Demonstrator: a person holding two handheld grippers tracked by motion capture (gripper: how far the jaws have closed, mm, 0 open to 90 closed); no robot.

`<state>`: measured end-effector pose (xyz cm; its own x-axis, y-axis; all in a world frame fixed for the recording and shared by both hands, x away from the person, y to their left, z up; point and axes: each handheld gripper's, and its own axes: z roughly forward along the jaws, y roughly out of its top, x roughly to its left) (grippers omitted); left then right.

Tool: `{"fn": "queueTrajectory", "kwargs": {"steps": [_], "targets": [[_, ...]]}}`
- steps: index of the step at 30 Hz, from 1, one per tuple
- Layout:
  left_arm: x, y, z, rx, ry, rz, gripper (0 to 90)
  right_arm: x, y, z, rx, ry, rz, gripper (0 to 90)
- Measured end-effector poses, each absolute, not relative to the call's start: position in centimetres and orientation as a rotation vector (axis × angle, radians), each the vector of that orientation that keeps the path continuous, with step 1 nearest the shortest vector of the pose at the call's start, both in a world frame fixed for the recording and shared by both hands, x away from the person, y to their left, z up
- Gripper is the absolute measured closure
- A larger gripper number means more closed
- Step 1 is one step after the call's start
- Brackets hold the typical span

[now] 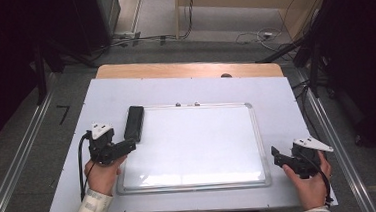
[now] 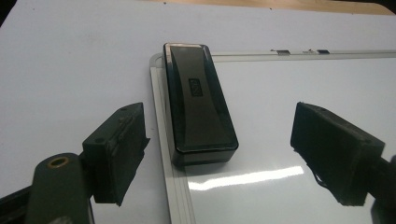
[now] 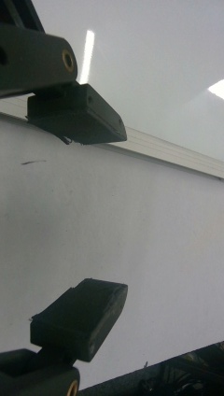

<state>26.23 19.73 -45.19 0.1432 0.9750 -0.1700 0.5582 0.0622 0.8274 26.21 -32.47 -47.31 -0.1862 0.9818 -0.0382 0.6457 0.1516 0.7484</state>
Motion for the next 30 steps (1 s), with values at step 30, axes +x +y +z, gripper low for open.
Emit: {"fn": "queueTrajectory", "kwargs": {"steps": [30], "targets": [[23.9,21.2,-46.2,1.63,1.534,0.702,18.7,26.1,-32.5,-47.3,1.546,1.901,0.816,21.6]]}}
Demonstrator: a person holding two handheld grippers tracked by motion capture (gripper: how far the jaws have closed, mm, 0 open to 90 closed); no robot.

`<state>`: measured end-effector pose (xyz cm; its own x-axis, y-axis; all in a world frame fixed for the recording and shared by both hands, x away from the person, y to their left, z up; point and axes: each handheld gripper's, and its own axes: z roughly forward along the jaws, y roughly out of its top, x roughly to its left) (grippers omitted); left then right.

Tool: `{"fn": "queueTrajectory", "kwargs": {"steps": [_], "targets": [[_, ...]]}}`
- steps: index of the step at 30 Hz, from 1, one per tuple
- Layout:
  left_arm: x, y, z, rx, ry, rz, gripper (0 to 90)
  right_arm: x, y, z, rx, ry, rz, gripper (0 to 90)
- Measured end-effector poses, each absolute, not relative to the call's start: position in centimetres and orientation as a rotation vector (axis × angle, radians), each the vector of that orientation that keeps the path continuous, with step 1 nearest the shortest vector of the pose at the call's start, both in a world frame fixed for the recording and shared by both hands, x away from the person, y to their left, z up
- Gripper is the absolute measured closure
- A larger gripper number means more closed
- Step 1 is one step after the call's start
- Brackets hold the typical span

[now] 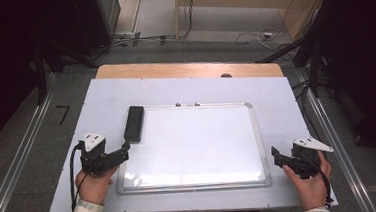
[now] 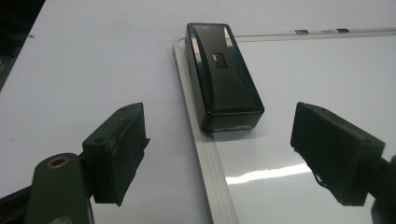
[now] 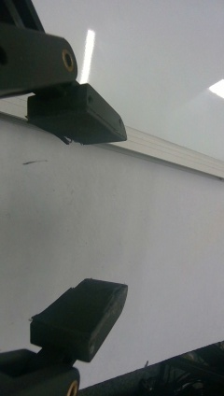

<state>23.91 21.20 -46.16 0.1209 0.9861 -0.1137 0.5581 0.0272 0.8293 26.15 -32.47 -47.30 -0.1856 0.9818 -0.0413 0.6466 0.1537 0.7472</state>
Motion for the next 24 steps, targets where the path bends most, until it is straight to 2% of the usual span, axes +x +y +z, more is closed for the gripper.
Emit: {"fn": "queueTrajectory", "kwargs": {"steps": [24], "targets": [[22.2,25.0,-47.3,1.593,1.636,0.732,18.7,26.1,-32.9,-47.3,1.565,1.889,0.812,21.4]]}}
